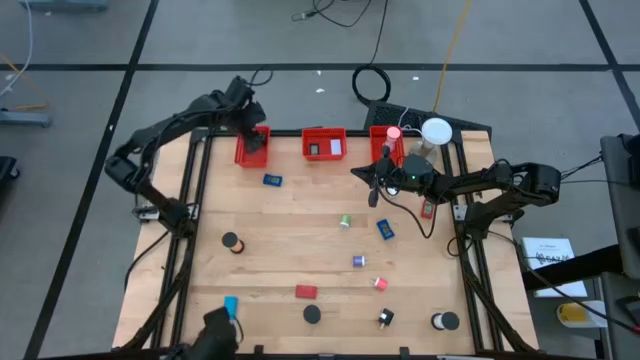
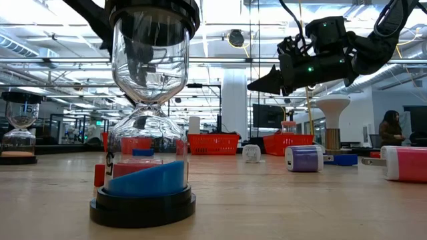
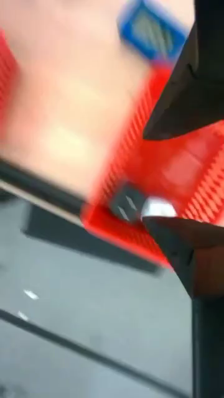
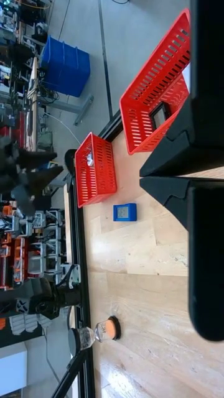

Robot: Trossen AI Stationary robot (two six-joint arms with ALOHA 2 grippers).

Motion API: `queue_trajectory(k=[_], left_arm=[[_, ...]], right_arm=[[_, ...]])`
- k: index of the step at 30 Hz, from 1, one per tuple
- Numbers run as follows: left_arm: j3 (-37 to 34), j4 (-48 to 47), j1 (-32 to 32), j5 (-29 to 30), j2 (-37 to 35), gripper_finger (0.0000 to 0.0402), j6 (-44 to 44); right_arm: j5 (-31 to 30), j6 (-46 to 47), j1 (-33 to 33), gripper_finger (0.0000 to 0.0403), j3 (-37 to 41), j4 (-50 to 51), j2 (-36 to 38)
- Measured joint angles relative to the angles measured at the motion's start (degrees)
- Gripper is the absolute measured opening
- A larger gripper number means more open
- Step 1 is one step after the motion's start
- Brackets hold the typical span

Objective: Pick & Place Office items
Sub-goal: Adjust the blue digital clock

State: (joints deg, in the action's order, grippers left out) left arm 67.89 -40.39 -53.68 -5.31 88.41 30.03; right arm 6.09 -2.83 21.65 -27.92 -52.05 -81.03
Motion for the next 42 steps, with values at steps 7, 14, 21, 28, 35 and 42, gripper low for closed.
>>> queue_trajectory(k=[7, 14, 21, 28, 35, 42], left_arm=[[-11.4, 10.0, 5.2, -6.5, -9.1, 0.0094, -4.0], [-21.2, 14.5, 11.7, -3.6, -11.6, 0.0006, -9.3], [-24.4, 23.2, 21.7, 10.4, -8.2, 0.0006, -12.2], [-24.4, 24.0, 24.0, 15.8, -2.8, 0.0002, -15.8], [-24.4, 24.2, 26.1, 19.8, 2.7, 0.0002, -18.3], [-24.3, 24.1, 28.3, 20.5, 3.2, 0.0003, -20.6]], right_arm=[[0.0, 0.0, 0.0, 0.0001, 0.0, 0.0, 0.0], [0.0, 0.0, 0.0, 0.0001, 0.0, -0.5, 0.0], [0.2, 0.6, 0.0, 0.0000, 0.0, -1.4, 0.0], [0.2, 1.7, 0.0, 0.0000, 0.0, -1.7, 0.0], [0.2, 1.7, 0.0, 0.0000, 0.0, -1.7, 0.0], [0.2, 1.7, 0.0, 0.0000, 0.0, -1.7, 0.0]])
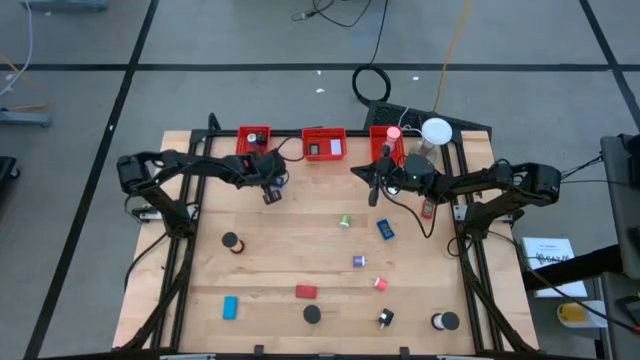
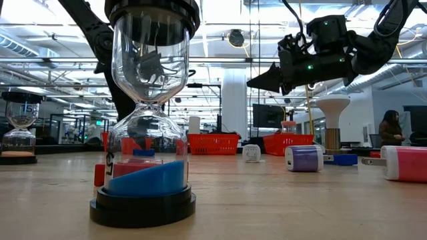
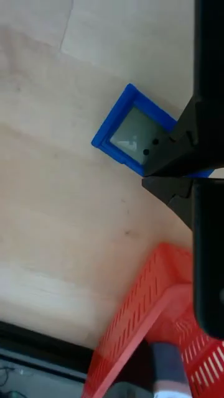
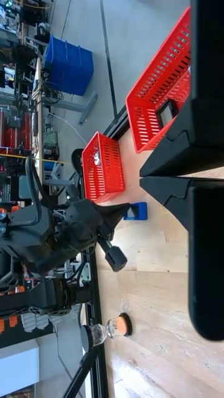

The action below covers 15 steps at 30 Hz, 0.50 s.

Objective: Pick & Place Office items
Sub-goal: Adjust the blue digital clock, then put the blue digital clock into the middle red bin

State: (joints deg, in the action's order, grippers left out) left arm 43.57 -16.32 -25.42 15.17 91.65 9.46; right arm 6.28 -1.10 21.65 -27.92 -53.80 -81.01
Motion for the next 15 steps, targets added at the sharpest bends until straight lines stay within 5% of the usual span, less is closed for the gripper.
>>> queue_trajectory(k=[15], left_arm=[[-0.7, 2.7, 4.4, -9.5, -7.9, 0.0006, -11.3]], right_arm=[[0.0, -0.1, 0.0, 0.0000, 0.0, 0.1, 0.0]])
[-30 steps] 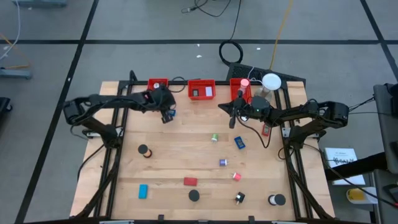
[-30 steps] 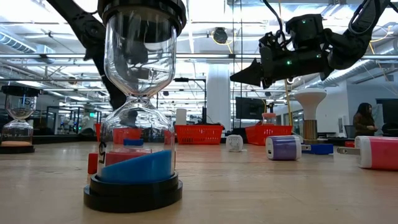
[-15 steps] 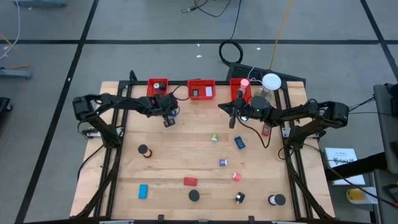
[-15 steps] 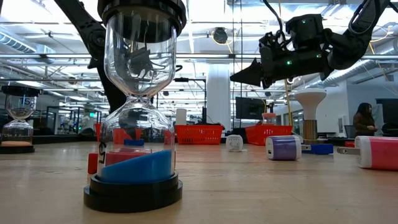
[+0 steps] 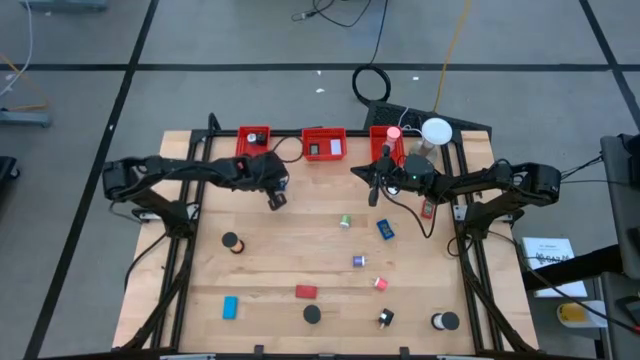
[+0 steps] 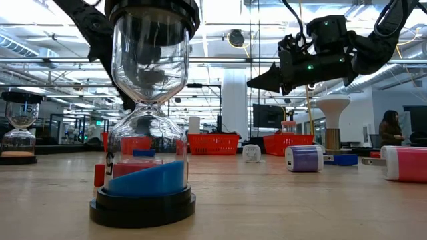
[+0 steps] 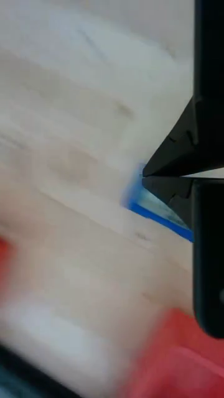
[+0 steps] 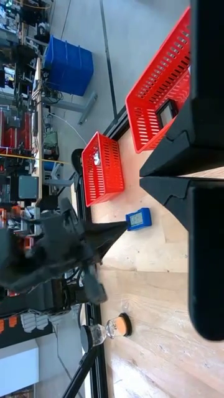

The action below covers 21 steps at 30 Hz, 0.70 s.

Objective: Pick & Place Office items
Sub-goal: Put the blue digital clock into the middle red bin

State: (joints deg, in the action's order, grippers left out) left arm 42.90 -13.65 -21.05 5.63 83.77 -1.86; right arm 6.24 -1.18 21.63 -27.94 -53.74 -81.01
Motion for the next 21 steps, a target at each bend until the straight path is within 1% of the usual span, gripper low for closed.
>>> queue_trajectory(k=[3, 6, 9, 11, 15, 18, 21], left_arm=[[-4.2, 12.0, 1.6, -3.0, -2.7, 0.0009, -0.1], [-9.6, 27.7, 2.7, -7.9, -3.5, 0.0003, -0.1], [-13.3, 41.2, 3.5, -10.5, -3.6, 0.0005, -0.2], [-14.6, 45.0, 4.1, -10.7, -3.6, 0.0013, -1.0], [-14.4, 46.1, 5.5, -10.7, -3.6, 0.0026, -3.4], [-14.3, 48.6, 6.5, -9.2, -3.5, 0.0025, -3.8], [-14.6, 51.9, 7.5, -7.3, -3.5, 0.0010, -2.7]], right_arm=[[0.0, 0.1, 0.0, 0.0000, 0.0, 0.0, 0.0], [0.0, 1.2, 0.0, 0.0000, 0.0, 0.0, 0.0], [0.0, 3.0, -0.1, 0.0000, 0.0, 0.7, 0.0], [-0.1, 3.9, -0.3, 0.0000, -0.1, 2.0, 0.0], [-0.5, 5.2, -1.3, 0.0000, -0.3, 8.9, 1.4], [-3.2, 7.6, -2.4, 0.0000, -2.1, 19.3, 3.5], [-7.6, 8.9, -4.5, 0.0000, -5.0, 32.2, 5.8]])
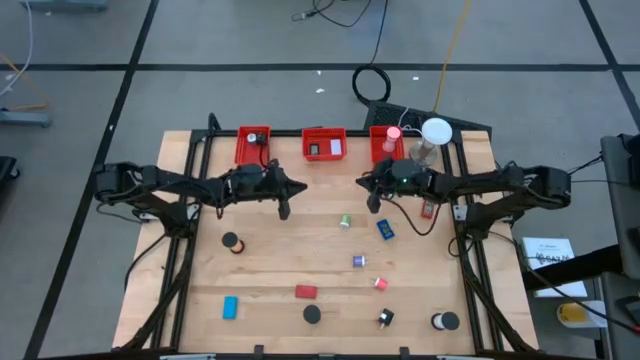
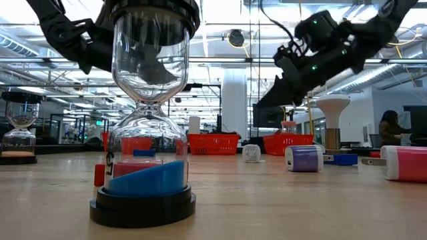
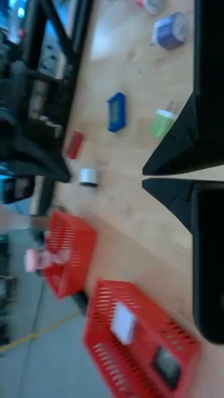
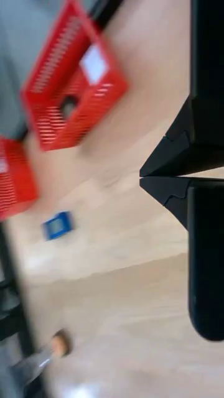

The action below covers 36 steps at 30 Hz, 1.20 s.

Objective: Pick & Place Office items
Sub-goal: Put the blue digital clock into the middle red bin

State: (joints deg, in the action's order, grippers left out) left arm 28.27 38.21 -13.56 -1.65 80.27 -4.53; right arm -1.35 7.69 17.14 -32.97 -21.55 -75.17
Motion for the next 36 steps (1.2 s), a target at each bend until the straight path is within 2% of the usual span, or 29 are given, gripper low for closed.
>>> queue_trajectory(k=[5, 9, 14, 18, 22, 27, 32, 36], left_arm=[[-2.7, 9.4, 0.8, -0.9, 0.0, 0.0011, 1.6], [-4.9, 12.7, 0.9, -0.3, 0.0, 0.0015, 1.8], [-5.7, 12.4, 0.9, 0.7, 0.0, 0.0003, 2.5], [-5.8, 12.0, 0.9, 0.8, 0.0, 0.0011, 2.8], [-5.8, 12.1, 0.9, 0.9, 0.0, 0.0022, 2.8], [-5.8, 12.1, 0.9, 0.9, 0.0, 0.0017, 2.9], [-5.8, 12.1, 0.8, 1.0, 0.0, 0.0003, 2.9], [-5.8, 12.1, 0.8, 1.1, 0.0, 0.0012, 2.9]], right_arm=[[-7.5, 4.9, -4.5, 0.0000, -4.5, 17.5, 2.1], [-9.1, 13.6, -7.7, 0.0014, -6.8, 28.7, 2.0], [-9.1, 26.6, -11.8, 0.0058, -10.5, 44.0, 2.1], [-9.2, 35.6, -16.2, 0.0104, -12.9, 52.7, 2.1], [-9.1, 44.3, -20.4, 0.0148, -13.2, 57.7, 0.9], [-9.0, 52.9, -24.0, 0.0195, -13.2, 60.9, -1.4], [-8.3, 56.0, -25.1, 0.0223, -13.2, 58.0, -3.6], [-7.6, 56.2, -25.1, 0.0228, -13.2, 54.9, -5.8]])
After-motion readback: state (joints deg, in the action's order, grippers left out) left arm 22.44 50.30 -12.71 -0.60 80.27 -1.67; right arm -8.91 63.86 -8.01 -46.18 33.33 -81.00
